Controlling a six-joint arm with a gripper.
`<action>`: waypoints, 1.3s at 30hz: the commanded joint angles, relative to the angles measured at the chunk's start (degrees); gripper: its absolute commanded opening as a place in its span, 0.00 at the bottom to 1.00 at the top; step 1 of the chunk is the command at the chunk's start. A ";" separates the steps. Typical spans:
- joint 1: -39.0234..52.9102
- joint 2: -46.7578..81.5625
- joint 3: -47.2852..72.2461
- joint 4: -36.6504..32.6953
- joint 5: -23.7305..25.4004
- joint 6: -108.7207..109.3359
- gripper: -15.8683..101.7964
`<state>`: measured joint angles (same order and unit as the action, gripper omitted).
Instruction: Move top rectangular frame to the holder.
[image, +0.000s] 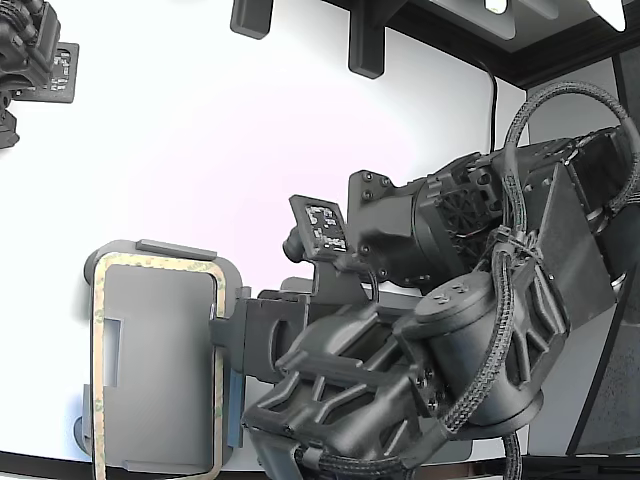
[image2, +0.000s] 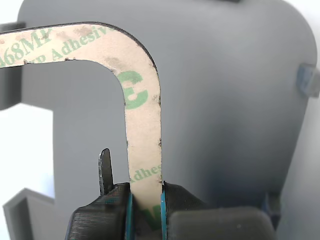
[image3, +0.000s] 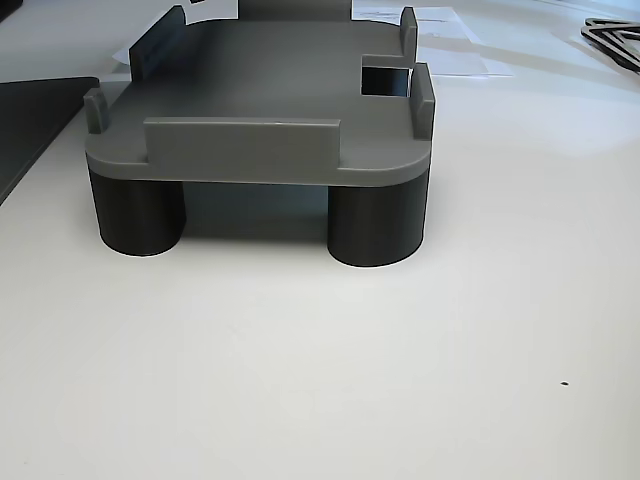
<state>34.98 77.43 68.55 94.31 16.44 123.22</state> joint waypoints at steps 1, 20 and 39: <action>-1.05 1.41 -1.14 0.44 -1.23 3.16 0.05; -5.98 0.35 2.64 0.44 -8.53 -1.14 0.05; -6.50 1.32 6.33 -0.18 -10.55 -0.70 0.05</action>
<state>29.44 76.82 75.85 94.04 5.71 122.52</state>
